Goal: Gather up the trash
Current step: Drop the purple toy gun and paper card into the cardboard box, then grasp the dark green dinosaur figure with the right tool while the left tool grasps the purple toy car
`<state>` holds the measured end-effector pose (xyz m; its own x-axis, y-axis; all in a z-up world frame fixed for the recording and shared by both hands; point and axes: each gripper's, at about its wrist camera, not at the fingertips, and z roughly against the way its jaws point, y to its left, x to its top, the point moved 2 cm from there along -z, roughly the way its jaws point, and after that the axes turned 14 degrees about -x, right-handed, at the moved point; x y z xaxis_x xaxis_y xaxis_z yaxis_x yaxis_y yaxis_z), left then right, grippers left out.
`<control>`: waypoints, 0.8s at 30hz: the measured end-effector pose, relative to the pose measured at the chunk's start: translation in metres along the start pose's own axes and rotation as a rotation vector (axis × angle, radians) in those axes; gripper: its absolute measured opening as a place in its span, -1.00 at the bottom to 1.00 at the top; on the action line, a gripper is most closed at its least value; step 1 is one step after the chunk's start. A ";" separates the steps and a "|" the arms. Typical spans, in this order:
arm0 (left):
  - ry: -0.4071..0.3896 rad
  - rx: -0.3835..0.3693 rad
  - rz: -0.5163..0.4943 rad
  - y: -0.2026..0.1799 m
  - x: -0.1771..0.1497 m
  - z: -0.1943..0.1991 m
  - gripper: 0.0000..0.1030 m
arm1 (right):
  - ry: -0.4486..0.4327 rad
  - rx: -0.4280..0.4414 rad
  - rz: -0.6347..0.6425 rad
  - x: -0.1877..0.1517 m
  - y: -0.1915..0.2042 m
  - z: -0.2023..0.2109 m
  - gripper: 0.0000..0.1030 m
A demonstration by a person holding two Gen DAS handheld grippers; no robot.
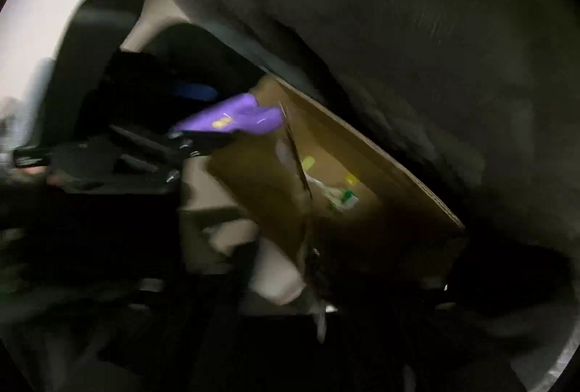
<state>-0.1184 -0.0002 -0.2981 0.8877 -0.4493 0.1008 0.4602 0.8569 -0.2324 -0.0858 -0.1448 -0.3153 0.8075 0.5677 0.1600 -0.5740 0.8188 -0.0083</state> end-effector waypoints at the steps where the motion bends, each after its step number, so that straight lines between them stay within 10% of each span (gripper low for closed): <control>1: 0.025 0.018 0.002 0.000 -0.001 -0.007 0.18 | 0.013 0.004 -0.001 0.000 0.002 -0.004 -0.07; 6: -0.002 0.029 -0.038 -0.003 -0.003 0.010 0.39 | -0.055 0.030 -0.012 -0.010 -0.004 0.037 -0.07; 13: -0.139 -0.005 -0.046 -0.007 0.001 0.097 0.41 | -0.362 0.092 -0.024 -0.007 -0.051 0.201 -0.02; 19: -0.322 -0.085 -0.052 -0.027 0.006 0.185 0.50 | -0.596 -0.297 -0.178 0.049 -0.151 0.272 0.16; 24: -0.434 -0.102 -0.108 -0.052 0.018 0.224 0.51 | -0.509 -0.470 -0.098 0.106 -0.212 0.244 0.27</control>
<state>-0.1225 0.0043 -0.0679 0.7702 -0.3689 0.5202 0.5658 0.7718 -0.2903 0.0886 -0.2785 -0.0558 0.6230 0.4725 0.6234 -0.2893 0.8796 -0.3776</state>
